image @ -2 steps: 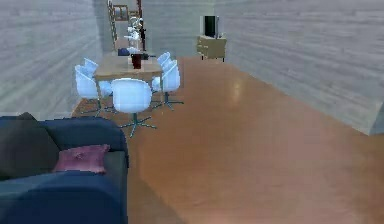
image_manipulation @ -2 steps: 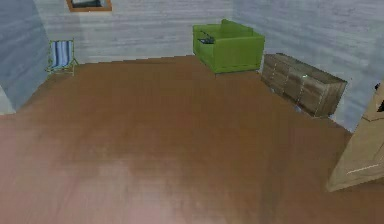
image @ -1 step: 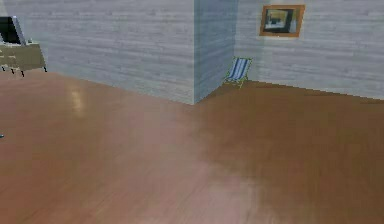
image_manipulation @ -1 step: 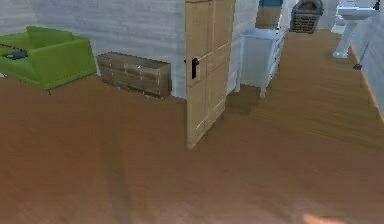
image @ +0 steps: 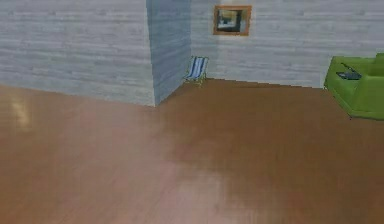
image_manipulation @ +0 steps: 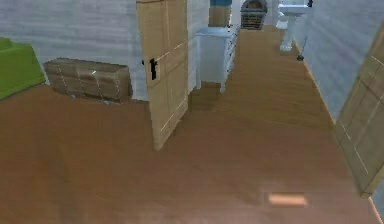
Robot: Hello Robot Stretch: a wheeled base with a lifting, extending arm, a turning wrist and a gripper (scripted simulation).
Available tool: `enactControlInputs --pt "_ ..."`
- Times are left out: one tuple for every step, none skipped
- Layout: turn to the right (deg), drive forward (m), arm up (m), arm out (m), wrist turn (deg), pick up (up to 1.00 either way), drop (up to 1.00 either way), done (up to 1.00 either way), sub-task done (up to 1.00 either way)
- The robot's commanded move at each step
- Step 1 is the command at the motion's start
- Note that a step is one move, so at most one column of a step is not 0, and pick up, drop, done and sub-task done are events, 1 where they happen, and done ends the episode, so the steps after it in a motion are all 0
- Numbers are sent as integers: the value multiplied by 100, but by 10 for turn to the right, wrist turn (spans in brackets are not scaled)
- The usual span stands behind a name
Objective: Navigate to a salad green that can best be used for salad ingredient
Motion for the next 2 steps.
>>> enactControlInputs --pt "0 25 0 0 0 0 0 0 0" --pt "-450 0 0 0 0 0 0 0 0"
